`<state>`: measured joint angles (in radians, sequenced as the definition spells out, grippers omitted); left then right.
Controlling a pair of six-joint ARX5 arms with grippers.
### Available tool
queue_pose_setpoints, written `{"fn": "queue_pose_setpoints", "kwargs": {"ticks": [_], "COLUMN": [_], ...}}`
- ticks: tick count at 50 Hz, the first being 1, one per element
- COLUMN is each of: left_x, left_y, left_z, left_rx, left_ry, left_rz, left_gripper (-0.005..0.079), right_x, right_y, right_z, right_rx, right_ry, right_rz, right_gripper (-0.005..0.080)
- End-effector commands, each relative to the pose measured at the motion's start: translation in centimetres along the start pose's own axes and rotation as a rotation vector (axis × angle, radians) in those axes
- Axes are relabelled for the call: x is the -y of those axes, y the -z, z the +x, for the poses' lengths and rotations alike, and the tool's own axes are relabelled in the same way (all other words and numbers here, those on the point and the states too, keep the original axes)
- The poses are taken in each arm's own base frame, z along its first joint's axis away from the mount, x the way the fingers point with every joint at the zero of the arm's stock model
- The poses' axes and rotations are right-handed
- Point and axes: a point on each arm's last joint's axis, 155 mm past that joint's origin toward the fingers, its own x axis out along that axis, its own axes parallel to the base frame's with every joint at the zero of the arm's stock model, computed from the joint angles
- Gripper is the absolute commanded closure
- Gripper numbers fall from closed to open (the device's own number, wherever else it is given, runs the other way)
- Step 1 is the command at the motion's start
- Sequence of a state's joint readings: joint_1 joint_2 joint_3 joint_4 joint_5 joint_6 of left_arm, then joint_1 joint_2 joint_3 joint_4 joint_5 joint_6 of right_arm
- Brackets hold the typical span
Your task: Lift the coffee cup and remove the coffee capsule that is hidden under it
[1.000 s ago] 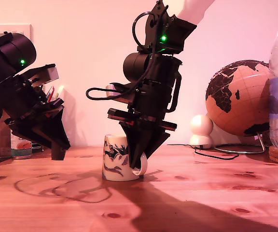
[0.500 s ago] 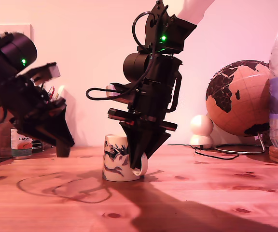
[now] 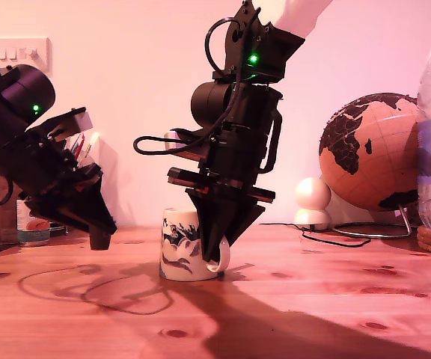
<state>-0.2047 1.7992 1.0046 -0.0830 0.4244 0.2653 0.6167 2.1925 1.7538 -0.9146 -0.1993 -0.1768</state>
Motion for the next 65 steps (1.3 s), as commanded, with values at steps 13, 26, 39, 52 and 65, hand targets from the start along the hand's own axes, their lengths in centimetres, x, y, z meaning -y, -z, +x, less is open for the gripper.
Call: {"fn": "queue_pose_setpoints", "kwargs": {"ticks": [13, 26, 39, 52, 65], "left_x": [0.0, 0.3, 1.1, 1.4, 1.3], "left_y": [2.8, 3.4, 3.5, 3.4, 2.8], "left_z": [2.2, 2.2, 2.1, 2.1, 1.7], "left_rx": [-0.065, -0.087, -0.089, -0.084, -0.072], "left_ry": [0.034, 0.041, 0.081, 0.101, 0.09], "left_rz": [-0.028, -0.039, -0.056, -0.079, -0.074], "left_gripper": [0.0572, 0.0303, 0.0303, 0.0303, 0.0302], "right_x": [0.1, 0.1, 0.0, -0.2, -0.3], "right_y": [-0.5, -0.3, -0.1, -0.9, -1.1], "right_z": [0.2, 0.2, 0.0, -1.6, -2.1], "right_rx": [0.008, -0.002, -0.008, 0.033, 0.043], "right_ry": [0.001, -0.002, -0.003, 0.002, 0.003], "right_rz": [0.003, 0.005, 0.007, 0.003, 0.012], "right_gripper": [0.0763, 0.0582, 0.0475, 0.0448, 0.0448]}}
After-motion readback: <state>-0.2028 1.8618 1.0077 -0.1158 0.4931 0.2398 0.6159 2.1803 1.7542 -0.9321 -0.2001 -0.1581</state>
